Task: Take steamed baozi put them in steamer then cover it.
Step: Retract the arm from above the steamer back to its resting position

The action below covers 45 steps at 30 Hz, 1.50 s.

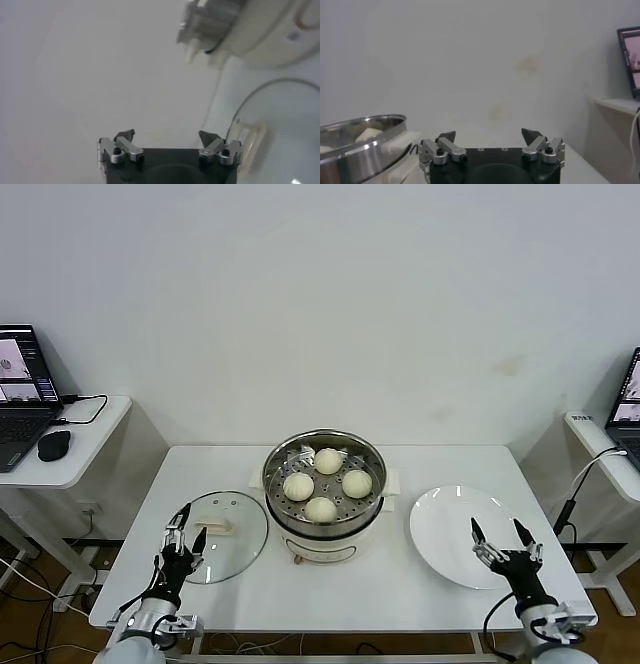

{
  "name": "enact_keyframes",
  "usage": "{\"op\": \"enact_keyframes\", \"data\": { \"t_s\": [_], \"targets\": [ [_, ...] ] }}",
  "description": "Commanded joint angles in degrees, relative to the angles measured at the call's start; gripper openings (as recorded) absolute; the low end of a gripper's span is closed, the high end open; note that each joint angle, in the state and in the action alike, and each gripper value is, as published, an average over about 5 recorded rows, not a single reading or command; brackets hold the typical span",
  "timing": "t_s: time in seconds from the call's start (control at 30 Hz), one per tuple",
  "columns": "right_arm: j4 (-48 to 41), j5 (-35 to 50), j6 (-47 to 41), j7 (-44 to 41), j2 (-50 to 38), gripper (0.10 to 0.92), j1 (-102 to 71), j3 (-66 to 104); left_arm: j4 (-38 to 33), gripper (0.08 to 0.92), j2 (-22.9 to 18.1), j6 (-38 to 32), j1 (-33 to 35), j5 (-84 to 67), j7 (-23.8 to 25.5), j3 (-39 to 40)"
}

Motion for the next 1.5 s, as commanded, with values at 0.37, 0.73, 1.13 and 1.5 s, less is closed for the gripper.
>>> {"op": "enact_keyframes", "data": {
  "t_s": [0.37, 0.73, 1.13, 1.5],
  "targets": [
    [1.12, -1.66, 0.83, -0.38, 1.48, 0.822, -3.01, 0.35, 14.62, 0.823, 2.77, -2.34, -9.59, 6.73, 1.25, 4.97],
    [0.43, -2.25, 1.22, -0.46, 1.85, 0.822, -3.03, 0.99, 18.26, 0.823, 1.71, 0.91, -14.09, 5.52, 1.30, 6.74],
    [-0.34, -2.42, 1.40, -0.65, 2.01, 0.823, -2.63, 0.88, 20.06, 0.823, 0.94, 6.12, -15.91, 5.89, 2.31, 7.16],
    [-1.49, -2.57, 1.70, -0.74, 2.06, 0.823, -2.16, 0.73, 21.48, 0.823, -0.47, 8.37, -18.12, 4.08, 2.09, 8.71]
  ]
}}
